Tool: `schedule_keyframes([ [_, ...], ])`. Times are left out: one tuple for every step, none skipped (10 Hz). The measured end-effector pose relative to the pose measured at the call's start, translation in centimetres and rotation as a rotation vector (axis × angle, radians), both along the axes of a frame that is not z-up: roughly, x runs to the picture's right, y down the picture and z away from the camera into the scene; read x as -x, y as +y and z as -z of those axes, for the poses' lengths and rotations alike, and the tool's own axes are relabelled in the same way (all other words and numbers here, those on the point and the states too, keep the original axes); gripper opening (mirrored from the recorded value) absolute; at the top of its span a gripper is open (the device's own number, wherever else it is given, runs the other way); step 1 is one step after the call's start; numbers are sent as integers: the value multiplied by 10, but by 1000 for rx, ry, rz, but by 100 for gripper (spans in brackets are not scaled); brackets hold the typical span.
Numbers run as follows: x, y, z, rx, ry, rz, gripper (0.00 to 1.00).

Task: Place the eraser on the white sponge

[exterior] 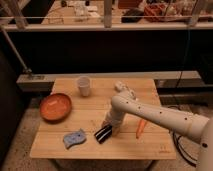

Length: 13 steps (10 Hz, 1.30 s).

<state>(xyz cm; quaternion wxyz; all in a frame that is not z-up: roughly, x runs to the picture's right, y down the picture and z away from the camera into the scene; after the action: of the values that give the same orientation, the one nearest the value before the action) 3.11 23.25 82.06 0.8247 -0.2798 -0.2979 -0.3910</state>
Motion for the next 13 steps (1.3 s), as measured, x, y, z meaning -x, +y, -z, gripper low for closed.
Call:
schedule_keyframes([
  [1, 0, 1, -2, 0, 0, 18],
  [2, -2, 2, -8, 3, 0, 9],
  [3, -5, 4, -14, 4, 2, 7],
  [7, -8, 6, -20, 3, 6, 7],
  [9, -10, 7, -27, 4, 10, 7],
  [10, -12, 9, -34, 5, 14, 7],
  [12, -15, 12, -42, 2, 21, 7],
  [16, -18, 15, -50, -3, 32, 7],
  [19, -21, 18, -57, -4, 40, 7],
  [20, -22, 20, -61, -5, 46, 7],
  [22, -23, 21, -69, -7, 54, 7],
  [24, -23, 21, -74, -10, 63, 7],
  [28, -23, 23, -82, -15, 74, 7],
])
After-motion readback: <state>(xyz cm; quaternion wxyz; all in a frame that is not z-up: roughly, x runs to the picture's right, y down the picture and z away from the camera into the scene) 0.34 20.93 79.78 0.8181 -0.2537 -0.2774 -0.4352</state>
